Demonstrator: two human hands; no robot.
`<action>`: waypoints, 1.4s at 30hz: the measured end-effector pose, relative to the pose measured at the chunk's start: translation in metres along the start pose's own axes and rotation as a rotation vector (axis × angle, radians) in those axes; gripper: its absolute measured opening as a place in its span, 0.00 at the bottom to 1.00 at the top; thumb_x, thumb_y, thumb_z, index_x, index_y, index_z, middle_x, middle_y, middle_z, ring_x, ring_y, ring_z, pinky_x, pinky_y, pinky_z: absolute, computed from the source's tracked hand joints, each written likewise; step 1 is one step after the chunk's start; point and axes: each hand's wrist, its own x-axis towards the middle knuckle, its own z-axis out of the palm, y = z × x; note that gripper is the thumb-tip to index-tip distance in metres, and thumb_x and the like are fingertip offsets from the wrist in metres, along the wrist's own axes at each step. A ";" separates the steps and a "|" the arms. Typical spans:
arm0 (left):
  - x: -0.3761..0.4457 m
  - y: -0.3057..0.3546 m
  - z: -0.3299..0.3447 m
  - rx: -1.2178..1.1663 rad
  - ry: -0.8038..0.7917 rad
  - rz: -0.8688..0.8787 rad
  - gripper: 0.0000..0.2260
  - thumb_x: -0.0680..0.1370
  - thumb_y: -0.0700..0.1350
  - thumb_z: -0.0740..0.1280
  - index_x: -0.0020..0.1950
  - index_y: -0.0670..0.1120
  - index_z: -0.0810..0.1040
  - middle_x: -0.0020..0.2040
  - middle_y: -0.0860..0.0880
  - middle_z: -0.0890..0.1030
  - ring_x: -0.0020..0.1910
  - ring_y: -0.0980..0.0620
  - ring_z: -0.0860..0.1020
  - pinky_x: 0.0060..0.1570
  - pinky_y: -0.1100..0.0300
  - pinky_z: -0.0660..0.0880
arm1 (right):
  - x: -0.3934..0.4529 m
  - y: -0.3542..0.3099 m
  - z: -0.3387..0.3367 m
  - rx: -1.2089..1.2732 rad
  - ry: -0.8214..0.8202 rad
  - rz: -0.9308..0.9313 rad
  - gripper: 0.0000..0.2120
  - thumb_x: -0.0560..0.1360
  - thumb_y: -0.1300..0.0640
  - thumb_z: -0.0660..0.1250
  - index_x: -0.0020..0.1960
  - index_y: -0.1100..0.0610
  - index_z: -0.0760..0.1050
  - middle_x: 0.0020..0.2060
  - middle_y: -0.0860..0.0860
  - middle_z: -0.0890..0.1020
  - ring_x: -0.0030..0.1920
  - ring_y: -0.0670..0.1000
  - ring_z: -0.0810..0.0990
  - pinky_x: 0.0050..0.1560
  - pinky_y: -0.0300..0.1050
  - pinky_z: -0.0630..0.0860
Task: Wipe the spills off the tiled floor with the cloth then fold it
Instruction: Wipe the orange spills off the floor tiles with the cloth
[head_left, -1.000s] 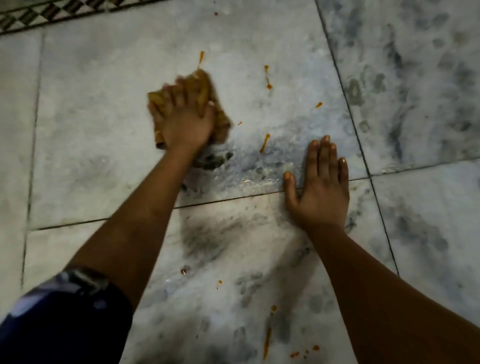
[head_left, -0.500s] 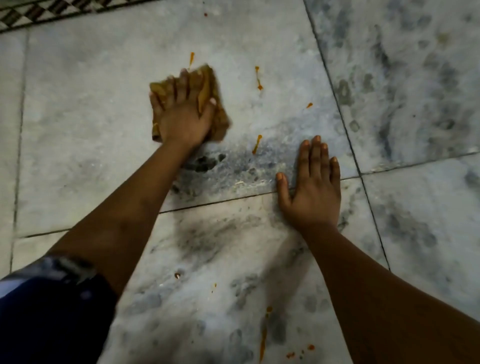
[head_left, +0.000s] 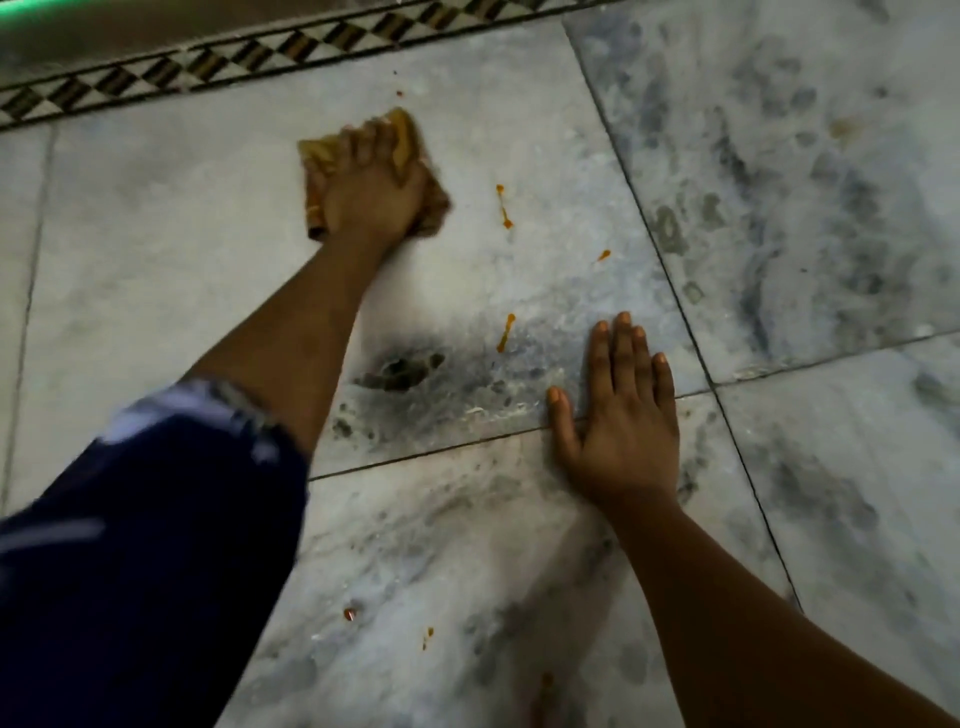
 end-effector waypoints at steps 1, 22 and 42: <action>-0.017 0.003 0.002 0.016 -0.014 0.115 0.27 0.80 0.58 0.49 0.77 0.50 0.51 0.78 0.49 0.53 0.77 0.48 0.49 0.71 0.41 0.40 | 0.000 0.000 0.000 0.000 -0.002 -0.002 0.35 0.75 0.41 0.49 0.76 0.60 0.53 0.75 0.58 0.56 0.75 0.55 0.53 0.74 0.50 0.47; -0.016 -0.045 -0.002 -0.001 0.172 -0.010 0.28 0.79 0.60 0.49 0.75 0.47 0.61 0.74 0.43 0.64 0.74 0.42 0.59 0.72 0.42 0.44 | 0.000 0.000 0.000 0.011 -0.005 0.007 0.34 0.75 0.42 0.51 0.76 0.59 0.54 0.75 0.57 0.57 0.75 0.54 0.55 0.73 0.50 0.50; 0.112 0.005 -0.014 0.039 -0.216 0.022 0.29 0.77 0.64 0.41 0.77 0.55 0.46 0.78 0.49 0.44 0.76 0.43 0.43 0.71 0.38 0.37 | 0.000 0.000 -0.001 0.017 -0.026 0.011 0.35 0.74 0.42 0.52 0.76 0.58 0.55 0.75 0.56 0.56 0.75 0.53 0.54 0.73 0.50 0.50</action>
